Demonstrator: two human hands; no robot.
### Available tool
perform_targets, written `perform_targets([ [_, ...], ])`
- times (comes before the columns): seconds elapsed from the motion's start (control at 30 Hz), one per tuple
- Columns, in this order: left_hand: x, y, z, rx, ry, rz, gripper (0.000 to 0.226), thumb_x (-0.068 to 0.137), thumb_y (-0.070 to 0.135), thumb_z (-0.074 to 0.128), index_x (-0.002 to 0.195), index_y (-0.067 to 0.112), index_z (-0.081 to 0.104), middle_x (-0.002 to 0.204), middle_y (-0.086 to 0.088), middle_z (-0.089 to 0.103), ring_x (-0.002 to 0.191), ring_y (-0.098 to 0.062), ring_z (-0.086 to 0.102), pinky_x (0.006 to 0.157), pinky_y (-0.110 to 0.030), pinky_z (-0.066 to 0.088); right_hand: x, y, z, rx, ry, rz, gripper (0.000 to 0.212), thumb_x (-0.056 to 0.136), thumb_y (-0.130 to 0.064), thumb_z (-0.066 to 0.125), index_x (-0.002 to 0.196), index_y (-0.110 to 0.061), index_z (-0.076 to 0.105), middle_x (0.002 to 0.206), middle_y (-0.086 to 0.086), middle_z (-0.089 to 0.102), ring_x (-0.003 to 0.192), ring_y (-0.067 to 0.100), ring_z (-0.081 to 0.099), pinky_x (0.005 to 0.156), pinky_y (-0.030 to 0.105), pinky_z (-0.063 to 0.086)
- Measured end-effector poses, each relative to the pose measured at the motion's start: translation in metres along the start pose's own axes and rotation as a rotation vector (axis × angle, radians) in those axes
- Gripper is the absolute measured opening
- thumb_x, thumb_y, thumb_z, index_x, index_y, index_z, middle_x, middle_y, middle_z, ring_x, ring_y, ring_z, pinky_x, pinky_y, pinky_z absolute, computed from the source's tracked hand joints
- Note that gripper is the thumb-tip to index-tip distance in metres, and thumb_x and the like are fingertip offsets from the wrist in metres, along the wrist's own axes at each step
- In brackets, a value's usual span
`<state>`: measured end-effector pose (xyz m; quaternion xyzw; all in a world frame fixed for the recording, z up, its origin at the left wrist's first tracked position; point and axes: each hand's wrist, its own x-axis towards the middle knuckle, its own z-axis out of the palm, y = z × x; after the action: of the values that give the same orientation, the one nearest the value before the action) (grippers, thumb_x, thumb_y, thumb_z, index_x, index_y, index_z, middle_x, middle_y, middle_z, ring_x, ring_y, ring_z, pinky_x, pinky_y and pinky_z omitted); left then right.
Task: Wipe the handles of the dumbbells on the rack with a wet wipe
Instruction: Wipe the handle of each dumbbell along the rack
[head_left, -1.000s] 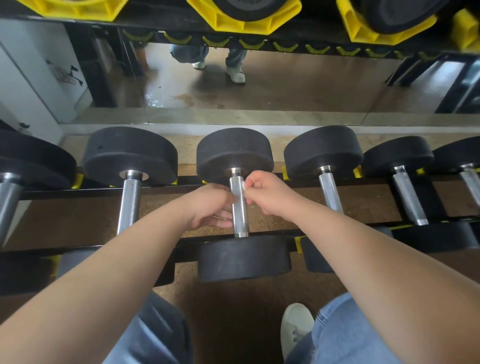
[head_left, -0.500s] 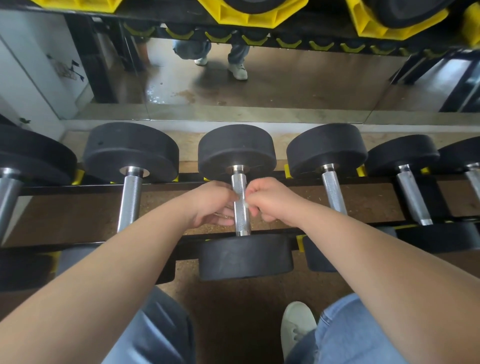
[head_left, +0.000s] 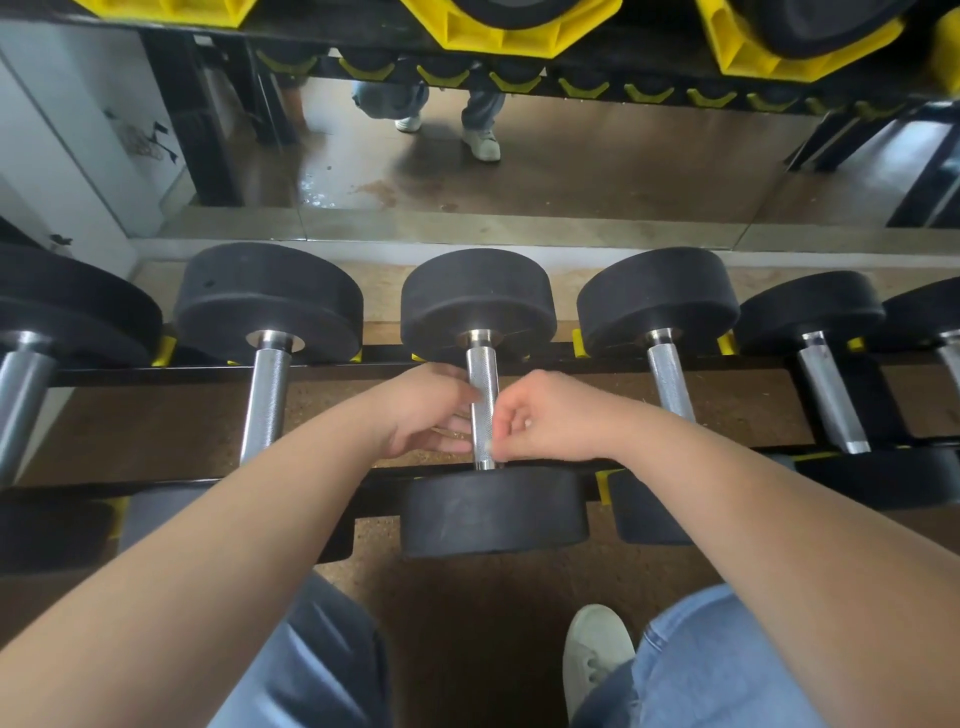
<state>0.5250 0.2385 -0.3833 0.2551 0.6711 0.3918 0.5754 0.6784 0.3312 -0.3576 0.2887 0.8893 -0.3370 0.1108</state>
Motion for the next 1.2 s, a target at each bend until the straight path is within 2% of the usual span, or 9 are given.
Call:
perform_targets([
  [0.2, 0.0, -0.001, -0.001, -0.017, 0.016, 0.002, 0.025, 0.101, 0.003, 0.049, 0.116, 0.012, 0.067, 0.093, -0.008, 0.074, 0.078, -0.019, 0.072, 0.078, -0.036, 0.063, 0.027, -0.005, 0.006, 0.18, 0.507, -0.042, 0.006, 0.093, -0.024, 0.069, 0.094, -0.02, 0.073, 0.082, -0.013, 0.068, 0.074, -0.003, 0.062, 0.06, 0.006, 0.041],
  [0.27, 0.0, -0.001, -0.002, -0.033, 0.025, 0.007, 0.029, 0.1, 0.001, 0.046, 0.119, 0.009, 0.067, 0.096, -0.011, 0.074, 0.08, -0.021, 0.072, 0.08, -0.039, 0.063, 0.033, -0.005, 0.008, 0.17, 0.552, -0.061, 0.008, 0.095, -0.021, 0.066, 0.096, -0.018, 0.073, 0.083, -0.008, 0.071, 0.075, 0.002, 0.064, 0.062, 0.005, 0.042],
  [0.43, -0.001, -0.001, -0.004, -0.044, 0.026, 0.018, 0.031, 0.098, -0.003, 0.05, 0.122, 0.006, 0.067, 0.109, -0.017, 0.076, 0.087, -0.024, 0.074, 0.08, -0.041, 0.064, 0.014, 0.003, 0.001, 0.018, 0.325, -0.127, 0.008, 0.091, -0.027, 0.073, 0.096, -0.027, 0.079, 0.086, -0.011, 0.071, 0.082, 0.001, 0.065, 0.066, 0.008, 0.042],
  [0.6, 0.0, -0.002, -0.006, -0.047, 0.005, 0.017, 0.03, 0.1, -0.002, 0.049, 0.123, 0.007, 0.066, 0.101, -0.013, 0.078, 0.085, -0.022, 0.076, 0.077, -0.038, 0.064, 0.002, 0.01, 0.0, -0.135, 0.131, -0.238, 0.014, 0.087, -0.029, 0.081, 0.1, -0.026, 0.082, 0.088, -0.018, 0.067, 0.083, 0.001, 0.063, 0.075, 0.013, 0.048],
  [0.8, -0.003, -0.003, -0.002, -0.05, 0.029, 0.041, 0.025, 0.1, 0.0, 0.051, 0.119, 0.01, 0.065, 0.099, -0.01, 0.075, 0.089, -0.022, 0.073, 0.082, -0.042, 0.063, 0.027, 0.002, 0.015, 0.077, 0.478, -0.219, 0.009, 0.09, -0.022, 0.075, 0.099, -0.024, 0.077, 0.081, -0.016, 0.067, 0.077, -0.006, 0.061, 0.069, 0.004, 0.039],
  [0.93, -0.003, -0.003, -0.006, -0.109, 0.195, 0.137, 0.026, 0.1, 0.006, 0.059, 0.126, 0.01, 0.062, 0.1, -0.007, 0.074, 0.085, -0.016, 0.073, 0.081, -0.041, 0.064, 0.039, -0.007, 0.017, -0.046, 0.648, -0.204, 0.007, 0.093, -0.022, 0.072, 0.098, -0.019, 0.075, 0.079, -0.007, 0.064, 0.075, 0.008, 0.059, 0.071, 0.025, 0.05],
  [1.0, -0.006, -0.005, -0.009, -0.089, 0.246, 0.224, 0.03, 0.097, 0.003, 0.065, 0.126, 0.009, 0.061, 0.1, -0.004, 0.069, 0.085, -0.013, 0.07, 0.078, -0.036, 0.065, 0.035, -0.008, 0.013, -0.12, 0.584, -0.226, 0.01, 0.094, -0.025, 0.07, 0.094, -0.023, 0.08, 0.07, -0.014, 0.055, 0.065, 0.004, 0.054, 0.067, 0.026, 0.045],
  [1.07, -0.01, -0.01, -0.009, 0.021, 0.232, 0.289, 0.028, 0.092, -0.003, 0.068, 0.117, 0.01, 0.066, 0.095, 0.0, 0.07, 0.084, -0.012, 0.07, 0.079, -0.033, 0.065, 0.026, -0.01, 0.005, -0.128, 0.412, -0.209, 0.013, 0.096, -0.029, 0.068, 0.098, -0.028, 0.081, 0.065, -0.019, 0.056, 0.062, -0.004, 0.054, 0.063, 0.015, 0.04],
  [1.2, -0.012, -0.023, -0.003, 0.517, 0.409, 0.474, 0.019, 0.085, 0.012, 0.078, 0.095, 0.027, 0.074, 0.091, 0.012, 0.075, 0.081, 0.001, 0.071, 0.083, -0.015, 0.054, 0.012, -0.006, -0.004, -0.096, 0.177, -0.135, 0.018, 0.093, -0.021, 0.069, 0.105, -0.033, 0.076, 0.081, -0.014, 0.071, 0.077, -0.007, 0.061, 0.063, 0.005, 0.035],
])
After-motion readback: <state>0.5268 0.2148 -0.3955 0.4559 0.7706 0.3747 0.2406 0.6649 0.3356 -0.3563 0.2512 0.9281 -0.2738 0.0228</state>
